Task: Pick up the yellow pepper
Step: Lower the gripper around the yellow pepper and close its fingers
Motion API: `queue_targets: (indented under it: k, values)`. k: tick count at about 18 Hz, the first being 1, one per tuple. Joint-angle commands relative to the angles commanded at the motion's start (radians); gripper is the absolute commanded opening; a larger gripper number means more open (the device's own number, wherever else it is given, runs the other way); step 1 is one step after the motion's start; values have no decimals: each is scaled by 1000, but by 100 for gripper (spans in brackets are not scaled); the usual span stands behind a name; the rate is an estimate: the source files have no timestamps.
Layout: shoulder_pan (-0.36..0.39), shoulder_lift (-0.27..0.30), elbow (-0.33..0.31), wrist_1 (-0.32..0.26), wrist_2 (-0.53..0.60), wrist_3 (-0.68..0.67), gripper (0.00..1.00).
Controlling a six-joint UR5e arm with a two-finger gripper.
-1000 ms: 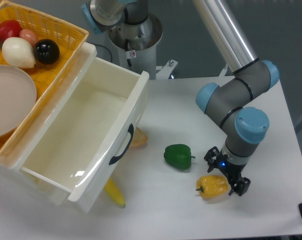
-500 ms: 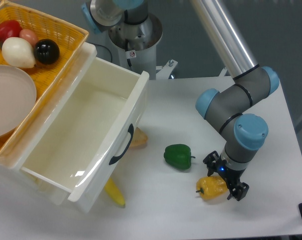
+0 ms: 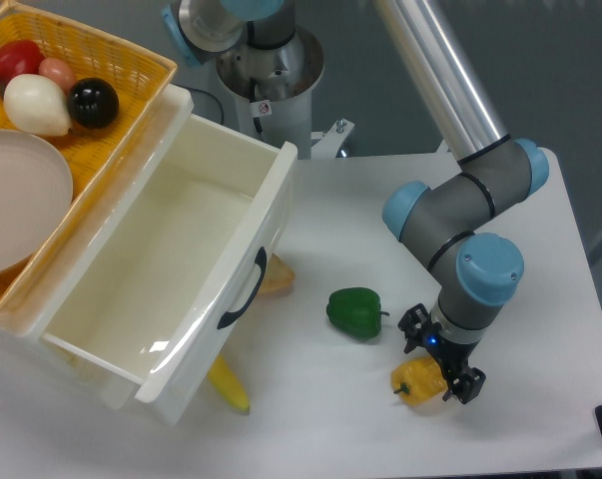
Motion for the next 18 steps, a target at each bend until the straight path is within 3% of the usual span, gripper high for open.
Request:
queue_targets:
  k: [8,11,14,17,18]
  values:
    - [-6,-23,-3,2,0,-9,100]
    - [-14,-32,-5,2,0,-14,95]
    - [-18,-37,-5,2,0,-14,85]
    - [-20,-37,-9,2,0,-12,57]
    - [-20,-34,-9,2,2,-12,55]
